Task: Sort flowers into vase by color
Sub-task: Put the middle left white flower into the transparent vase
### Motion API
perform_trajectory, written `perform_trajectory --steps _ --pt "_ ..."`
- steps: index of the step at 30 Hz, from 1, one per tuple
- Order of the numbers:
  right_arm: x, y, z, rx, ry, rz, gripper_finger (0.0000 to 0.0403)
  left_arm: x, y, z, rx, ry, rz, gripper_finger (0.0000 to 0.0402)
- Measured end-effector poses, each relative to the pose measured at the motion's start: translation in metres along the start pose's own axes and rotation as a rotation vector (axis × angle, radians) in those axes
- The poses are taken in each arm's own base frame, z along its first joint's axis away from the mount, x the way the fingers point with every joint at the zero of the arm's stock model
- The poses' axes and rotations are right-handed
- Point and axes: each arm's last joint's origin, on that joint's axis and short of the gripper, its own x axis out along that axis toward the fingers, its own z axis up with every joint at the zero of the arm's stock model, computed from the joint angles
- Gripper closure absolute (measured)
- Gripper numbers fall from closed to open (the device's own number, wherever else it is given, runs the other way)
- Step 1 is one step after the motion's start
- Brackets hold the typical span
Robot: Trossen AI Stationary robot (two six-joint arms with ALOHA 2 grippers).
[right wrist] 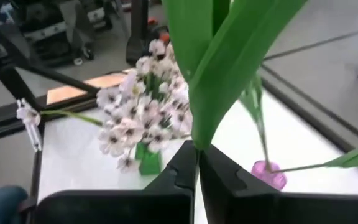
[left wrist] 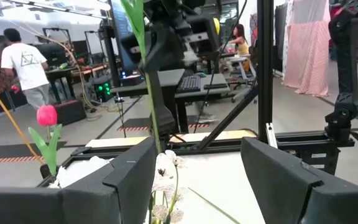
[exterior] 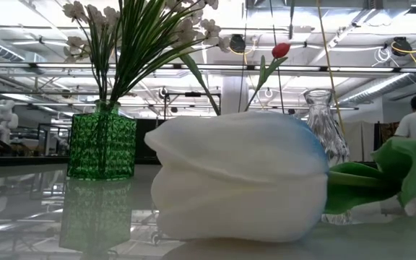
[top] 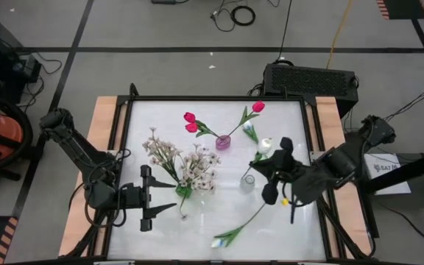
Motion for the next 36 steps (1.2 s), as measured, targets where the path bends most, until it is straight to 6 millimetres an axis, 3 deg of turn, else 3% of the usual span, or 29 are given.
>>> perform_trajectory --steps 5,12,23,36 --pt "0.016 0.006 -0.009 -0.001 0.082 0.007 0.0399 0.0 0.0 0.0 0.003 0.003 0.0 0.0159" --pt "0.033 -0.004 -0.012 -0.003 0.163 -0.055 0.0399 0.0 0.0 0.0 0.002 0.003 0.0 0.0159" --pt "0.042 -0.016 -0.011 -0.015 0.211 -0.109 0.0399 0.0 0.0 -0.003 0.006 0.024 -0.003 0.0159" --pt "0.062 -0.006 -0.028 -0.073 0.277 -0.168 0.0399 0.0 -0.001 -0.004 0.006 0.025 -0.003 0.0159"
